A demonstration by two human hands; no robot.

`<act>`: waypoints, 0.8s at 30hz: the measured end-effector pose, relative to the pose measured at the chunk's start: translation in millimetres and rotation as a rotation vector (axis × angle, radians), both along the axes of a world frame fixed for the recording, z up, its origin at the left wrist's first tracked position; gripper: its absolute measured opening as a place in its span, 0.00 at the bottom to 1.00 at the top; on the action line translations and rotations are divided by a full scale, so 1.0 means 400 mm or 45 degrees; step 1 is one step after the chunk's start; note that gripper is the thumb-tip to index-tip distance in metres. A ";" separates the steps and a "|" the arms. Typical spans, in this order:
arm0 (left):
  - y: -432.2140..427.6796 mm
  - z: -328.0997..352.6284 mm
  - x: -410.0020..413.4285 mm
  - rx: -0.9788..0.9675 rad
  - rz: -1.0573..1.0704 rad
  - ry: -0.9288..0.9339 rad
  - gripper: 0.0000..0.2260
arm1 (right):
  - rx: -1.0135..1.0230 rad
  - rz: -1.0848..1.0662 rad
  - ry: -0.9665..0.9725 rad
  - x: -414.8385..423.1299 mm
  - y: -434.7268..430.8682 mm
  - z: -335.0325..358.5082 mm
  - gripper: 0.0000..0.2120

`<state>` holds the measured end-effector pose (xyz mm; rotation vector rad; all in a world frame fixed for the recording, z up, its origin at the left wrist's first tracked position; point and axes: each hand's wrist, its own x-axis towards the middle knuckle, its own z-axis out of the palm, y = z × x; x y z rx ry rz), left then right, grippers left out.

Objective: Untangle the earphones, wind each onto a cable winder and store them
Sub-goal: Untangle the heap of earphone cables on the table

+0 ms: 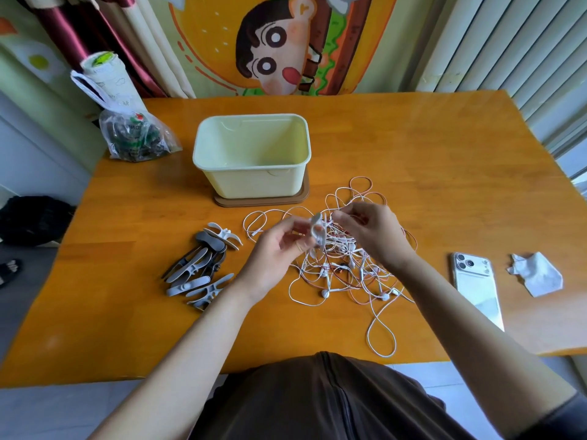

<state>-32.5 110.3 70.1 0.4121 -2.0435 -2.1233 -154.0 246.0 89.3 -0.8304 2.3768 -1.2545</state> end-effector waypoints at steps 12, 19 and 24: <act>0.014 0.004 -0.029 0.820 0.360 0.130 0.07 | -0.168 -0.008 -0.502 0.072 -0.008 -0.056 0.14; 0.012 -0.018 -0.039 0.569 0.574 0.005 0.04 | -0.028 0.055 -0.183 0.101 -0.012 -0.046 0.10; 0.001 -0.049 -0.028 -0.382 0.498 -0.049 0.04 | -0.016 0.160 -0.095 0.106 -0.013 -0.022 0.09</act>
